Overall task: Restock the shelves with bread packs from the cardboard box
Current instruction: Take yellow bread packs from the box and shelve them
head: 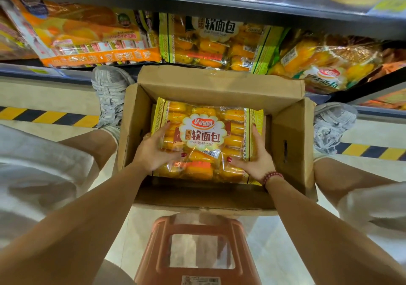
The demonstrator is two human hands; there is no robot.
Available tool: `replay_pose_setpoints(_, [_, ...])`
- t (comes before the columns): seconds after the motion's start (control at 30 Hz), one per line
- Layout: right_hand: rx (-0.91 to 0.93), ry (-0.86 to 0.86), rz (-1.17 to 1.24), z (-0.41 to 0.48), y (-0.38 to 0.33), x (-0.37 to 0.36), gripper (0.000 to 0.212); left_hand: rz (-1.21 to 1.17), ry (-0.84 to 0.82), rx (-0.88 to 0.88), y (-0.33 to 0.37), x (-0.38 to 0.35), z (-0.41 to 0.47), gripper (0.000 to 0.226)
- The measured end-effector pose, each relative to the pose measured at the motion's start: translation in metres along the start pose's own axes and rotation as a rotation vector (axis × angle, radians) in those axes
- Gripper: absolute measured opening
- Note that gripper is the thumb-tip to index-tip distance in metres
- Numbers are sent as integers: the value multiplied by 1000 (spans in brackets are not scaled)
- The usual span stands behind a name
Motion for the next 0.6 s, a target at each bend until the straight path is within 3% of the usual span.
replay_pose_setpoints(0.33, [3,54,8,-54,-23,9,108,19,31,-64,21,13,-51,112])
replay_pose_setpoints(0.6, [127,105,-26,-115,-60,32,107,-49,107,-211,60,32,-119,99])
Point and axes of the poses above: each hand's wrist, its own z-axis towards the middle knuckle, its own x-axis out of the back of the hand, y = z × x, the point moved 1 cm from there along z, towards the middle knuckle, and after that the axes turned 7 degrees about -z, right-handed, at the moved point
